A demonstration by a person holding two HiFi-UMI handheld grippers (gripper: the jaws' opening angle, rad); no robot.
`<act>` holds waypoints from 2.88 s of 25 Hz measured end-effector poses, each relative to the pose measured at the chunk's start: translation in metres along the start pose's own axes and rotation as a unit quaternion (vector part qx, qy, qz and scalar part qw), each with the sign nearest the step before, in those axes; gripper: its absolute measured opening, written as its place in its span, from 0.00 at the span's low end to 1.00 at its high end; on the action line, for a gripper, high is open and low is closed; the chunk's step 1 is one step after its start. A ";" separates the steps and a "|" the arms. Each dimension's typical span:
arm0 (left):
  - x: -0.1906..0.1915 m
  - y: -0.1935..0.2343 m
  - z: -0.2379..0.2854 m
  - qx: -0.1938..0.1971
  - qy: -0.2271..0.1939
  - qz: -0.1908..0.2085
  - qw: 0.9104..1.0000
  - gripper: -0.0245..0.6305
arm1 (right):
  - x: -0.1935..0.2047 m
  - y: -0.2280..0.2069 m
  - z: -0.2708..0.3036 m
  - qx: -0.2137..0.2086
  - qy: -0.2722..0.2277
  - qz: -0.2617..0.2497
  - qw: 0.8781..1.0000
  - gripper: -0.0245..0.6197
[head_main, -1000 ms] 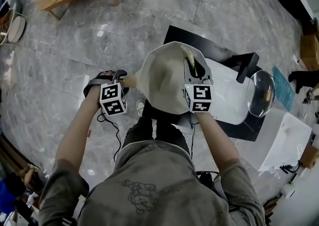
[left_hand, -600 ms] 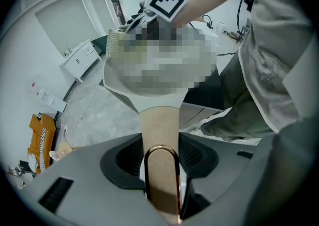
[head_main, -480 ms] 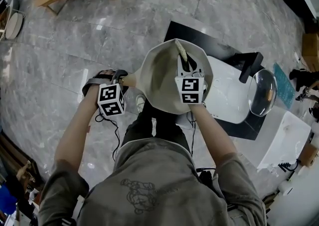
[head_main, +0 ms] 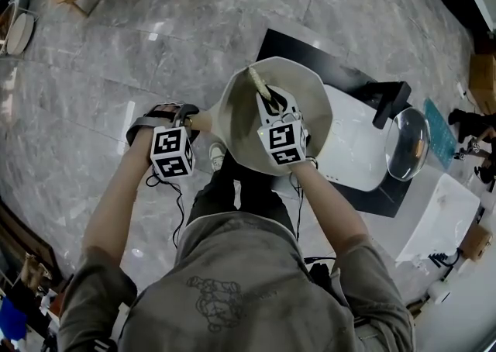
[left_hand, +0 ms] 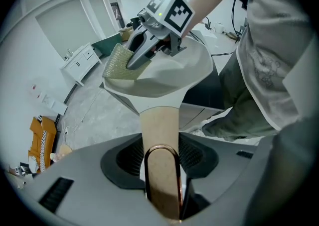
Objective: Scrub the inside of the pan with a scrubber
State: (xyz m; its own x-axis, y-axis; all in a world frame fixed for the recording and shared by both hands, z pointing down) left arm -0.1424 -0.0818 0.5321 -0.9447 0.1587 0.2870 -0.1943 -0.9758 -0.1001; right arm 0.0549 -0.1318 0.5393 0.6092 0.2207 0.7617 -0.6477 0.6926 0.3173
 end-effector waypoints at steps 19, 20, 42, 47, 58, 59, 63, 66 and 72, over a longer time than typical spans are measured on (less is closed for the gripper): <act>-0.001 0.000 0.000 -0.015 0.004 -0.003 1.000 0.33 | -0.015 0.084 -0.045 -0.358 -0.034 -0.121 0.925 0.15; -0.001 0.000 0.000 -0.015 0.004 -0.005 1.000 0.33 | -0.013 0.084 -0.049 -0.373 -0.029 -0.122 0.919 0.15; 0.000 0.001 0.001 -0.031 0.005 -0.012 0.999 0.33 | -0.036 -0.043 -0.095 -0.075 0.046 -0.164 0.983 0.15; -0.001 0.001 0.001 -0.033 0.003 -0.011 0.999 0.33 | -0.020 -0.069 -0.069 0.046 0.087 -0.122 0.988 0.15; 0.001 0.000 0.001 -0.044 -0.010 -0.001 0.999 0.33 | 0.019 -0.049 -0.020 0.072 0.152 -0.184 0.969 0.15; 0.000 0.000 0.001 -0.046 -0.013 -0.001 0.999 0.33 | 0.022 -0.047 -0.018 0.067 0.156 -0.188 0.967 0.15; 0.003 -0.001 0.000 -0.045 -0.014 -0.001 0.999 0.33 | 0.026 -0.030 -0.007 0.024 0.161 -0.201 0.966 0.15; 0.002 0.000 0.000 -0.046 -0.013 -0.004 0.999 0.33 | 0.028 -0.013 0.000 -0.026 0.170 -0.228 0.958 0.15; 0.003 0.001 -0.001 -0.046 -0.012 -0.005 0.999 0.33 | 0.034 0.027 -0.005 -0.152 0.179 -0.240 0.942 0.15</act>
State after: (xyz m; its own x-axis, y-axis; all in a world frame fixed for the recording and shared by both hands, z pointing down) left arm -0.1452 -0.0819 0.5320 -0.9364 0.1642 0.3102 -0.2284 -0.9562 -0.1831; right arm 0.0601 -0.1022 0.5709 0.9490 0.0129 0.3151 -0.1315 0.9242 0.3584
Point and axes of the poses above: the fingertips, and each gripper's own axes: z forward along the fingers, y to its left, x out of its underside, the point moved 7 cm from there along -z, backward along the fingers, and after that the axes turned 13 degrees about -z, right-handed, at the moved point
